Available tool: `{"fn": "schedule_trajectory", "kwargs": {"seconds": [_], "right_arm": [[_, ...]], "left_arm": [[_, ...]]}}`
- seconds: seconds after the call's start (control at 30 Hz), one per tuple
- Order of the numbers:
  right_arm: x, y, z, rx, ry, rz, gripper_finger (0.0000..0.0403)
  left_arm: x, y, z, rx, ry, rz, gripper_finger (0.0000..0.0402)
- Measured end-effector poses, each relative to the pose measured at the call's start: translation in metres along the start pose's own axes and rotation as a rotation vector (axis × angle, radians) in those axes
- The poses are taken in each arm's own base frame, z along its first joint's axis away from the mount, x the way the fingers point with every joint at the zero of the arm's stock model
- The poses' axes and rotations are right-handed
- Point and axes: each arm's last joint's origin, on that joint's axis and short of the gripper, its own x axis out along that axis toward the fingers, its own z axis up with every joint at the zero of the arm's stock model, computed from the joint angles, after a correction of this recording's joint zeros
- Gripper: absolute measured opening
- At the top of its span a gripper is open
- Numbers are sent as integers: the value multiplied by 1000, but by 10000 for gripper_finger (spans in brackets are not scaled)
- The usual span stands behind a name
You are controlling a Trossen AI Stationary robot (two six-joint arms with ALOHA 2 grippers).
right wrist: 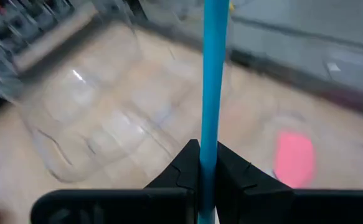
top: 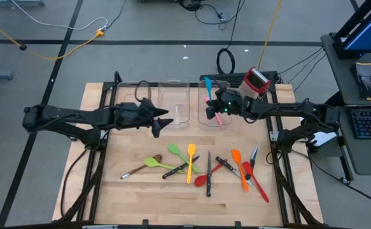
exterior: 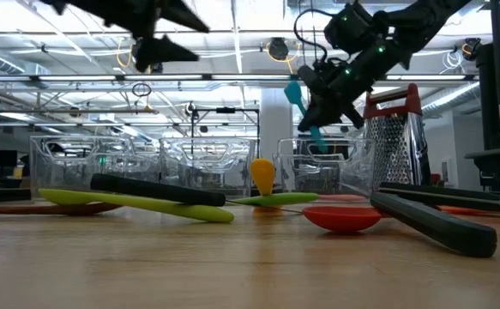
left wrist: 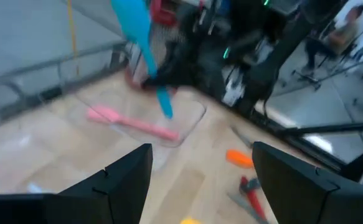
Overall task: Pick & Place Kitchen Items
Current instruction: Put the blue spatula into the right transparent bin
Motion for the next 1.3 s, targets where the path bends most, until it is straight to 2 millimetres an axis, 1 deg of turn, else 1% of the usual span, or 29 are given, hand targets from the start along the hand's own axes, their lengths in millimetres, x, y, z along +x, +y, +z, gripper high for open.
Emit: {"fn": "schedule_trajectory", "kwargs": {"seconds": [0.13, 0.27, 0.5, 0.6, 0.8, 1.0, 1.3], "right_arm": [[6, -7, -4, 1, 45, -42, 13], [13, -12, -5, 8, 50, -58, 13], [29, -17, -18, 2, 137, -72, 13], [33, -20, -21, 1, 153, -90, 14], [33, -26, -20, 2, 172, -96, 14], [37, -35, -24, 7, 216, -133, 15], [36, -36, -23, 2, 220, -133, 15]], "left_arm": [[-18, 6, -4, 17, -47, -3, 278], [-30, 13, -11, 24, -72, 11, 278], [-44, 21, -19, 3, -94, 4, 278], [-46, 23, -21, -3, -93, 4, 278], [-46, 23, -21, 3, -89, 7, 278], [-46, 23, -21, 29, -92, 17, 278], [-45, 26, -21, 31, -90, 37, 278]]}}
